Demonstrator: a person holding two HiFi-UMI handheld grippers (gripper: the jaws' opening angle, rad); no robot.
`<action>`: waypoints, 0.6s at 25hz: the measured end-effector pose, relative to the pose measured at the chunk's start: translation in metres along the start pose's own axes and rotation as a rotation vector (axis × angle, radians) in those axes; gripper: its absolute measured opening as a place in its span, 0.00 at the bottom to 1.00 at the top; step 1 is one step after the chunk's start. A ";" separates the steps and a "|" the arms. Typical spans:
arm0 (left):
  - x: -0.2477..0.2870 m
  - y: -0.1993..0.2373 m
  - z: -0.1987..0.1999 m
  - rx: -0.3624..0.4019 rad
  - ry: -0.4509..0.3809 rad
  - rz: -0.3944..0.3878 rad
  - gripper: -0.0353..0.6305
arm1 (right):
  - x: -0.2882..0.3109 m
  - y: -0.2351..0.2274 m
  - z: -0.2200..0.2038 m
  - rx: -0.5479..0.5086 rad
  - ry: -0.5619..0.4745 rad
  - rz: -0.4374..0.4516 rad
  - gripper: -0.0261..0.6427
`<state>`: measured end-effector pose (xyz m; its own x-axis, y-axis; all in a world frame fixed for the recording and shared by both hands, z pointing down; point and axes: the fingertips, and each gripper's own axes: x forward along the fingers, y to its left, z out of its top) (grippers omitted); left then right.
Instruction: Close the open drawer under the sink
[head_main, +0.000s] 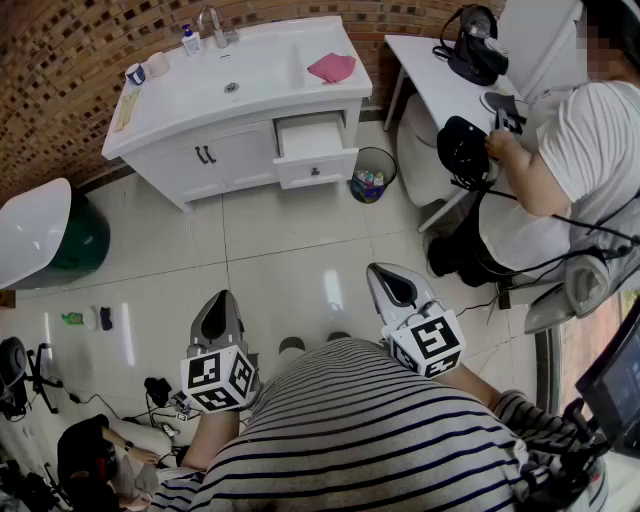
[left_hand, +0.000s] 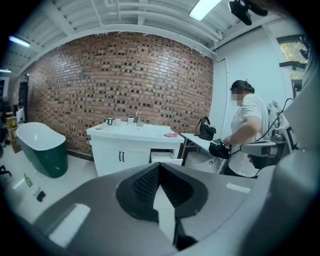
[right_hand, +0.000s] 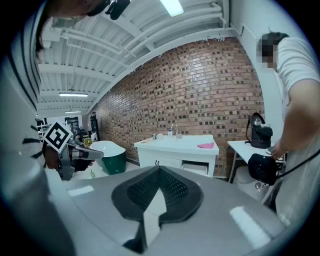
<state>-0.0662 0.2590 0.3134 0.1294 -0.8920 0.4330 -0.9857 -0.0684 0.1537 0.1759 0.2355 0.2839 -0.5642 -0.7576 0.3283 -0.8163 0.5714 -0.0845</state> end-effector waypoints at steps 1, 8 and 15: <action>0.000 0.001 -0.002 -0.014 -0.001 0.017 0.08 | 0.000 -0.009 -0.004 0.005 0.006 -0.008 0.04; 0.013 0.007 -0.006 -0.054 -0.009 0.053 0.08 | 0.004 -0.038 -0.014 0.006 0.011 -0.037 0.04; 0.078 0.018 0.004 -0.057 -0.006 0.024 0.08 | 0.055 -0.071 -0.013 0.014 0.010 -0.081 0.04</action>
<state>-0.0742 0.1863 0.3463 0.1046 -0.8957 0.4321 -0.9809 -0.0212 0.1935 0.2048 0.1572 0.3201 -0.4948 -0.7980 0.3440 -0.8611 0.5036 -0.0703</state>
